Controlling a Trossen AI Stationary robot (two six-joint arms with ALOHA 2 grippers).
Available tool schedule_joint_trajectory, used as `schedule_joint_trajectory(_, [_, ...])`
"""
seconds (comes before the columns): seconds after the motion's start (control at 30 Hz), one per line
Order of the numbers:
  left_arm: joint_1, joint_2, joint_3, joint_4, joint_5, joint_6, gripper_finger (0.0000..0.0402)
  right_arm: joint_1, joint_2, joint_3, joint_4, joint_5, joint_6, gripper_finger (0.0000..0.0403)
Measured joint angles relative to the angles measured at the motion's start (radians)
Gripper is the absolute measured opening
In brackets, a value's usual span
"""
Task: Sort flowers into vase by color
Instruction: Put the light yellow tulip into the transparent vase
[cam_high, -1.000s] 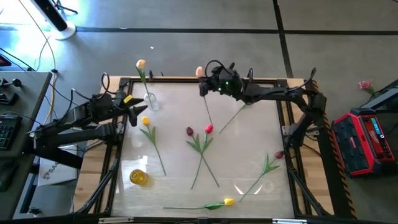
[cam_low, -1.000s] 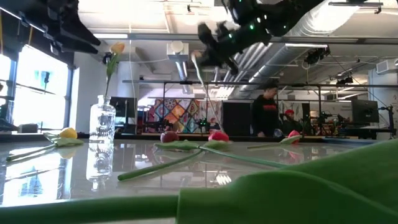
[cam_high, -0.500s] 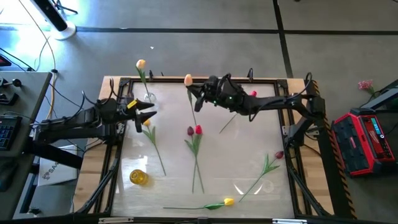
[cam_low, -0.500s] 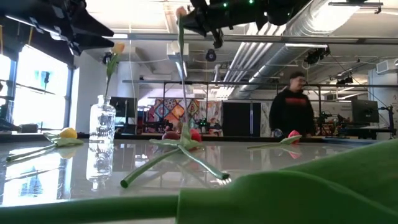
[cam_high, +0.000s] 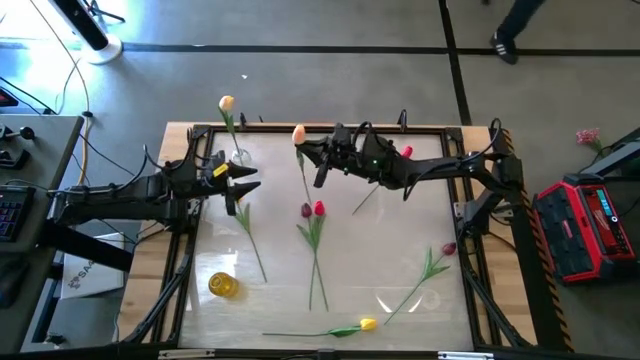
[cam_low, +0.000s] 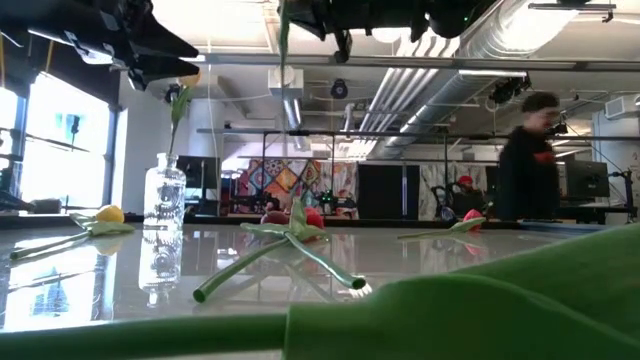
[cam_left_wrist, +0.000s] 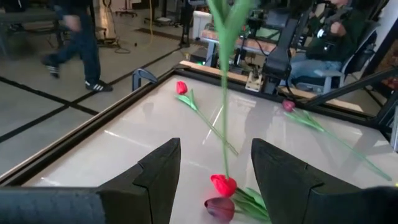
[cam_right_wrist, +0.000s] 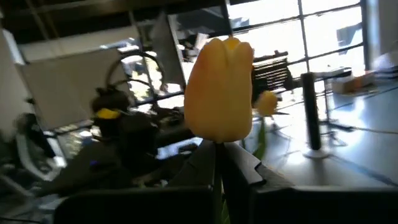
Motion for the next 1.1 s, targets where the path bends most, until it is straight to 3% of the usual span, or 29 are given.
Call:
schedule_joint_trajectory(0.1, [0.0,0.029,0.0,0.038,0.0,0.001,0.0186,0.005,0.0,0.0,0.035,-0.068,0.027,0.0])
schedule_joint_trajectory(0.27, [0.0,0.095,0.0,0.133,0.03,0.036,0.0186,0.04,0.0,0.0,0.04,-0.092,-0.017,0.0])
schedule_joint_trajectory(0.73, [-0.015,0.382,0.0,0.544,0.237,0.096,0.0186,0.114,0.0,0.0,0.1,-0.114,-0.061,0.0])
schedule_joint_trajectory(0.93, [-0.033,0.519,0.0,0.735,0.237,0.097,0.0186,0.113,0.0,0.0,0.082,-0.145,-0.06,0.0])
schedule_joint_trajectory(1.1, [-0.034,0.58,0.0,0.828,0.294,0.105,0.0181,0.117,0.0,0.0,0.078,-0.146,-0.055,0.0])
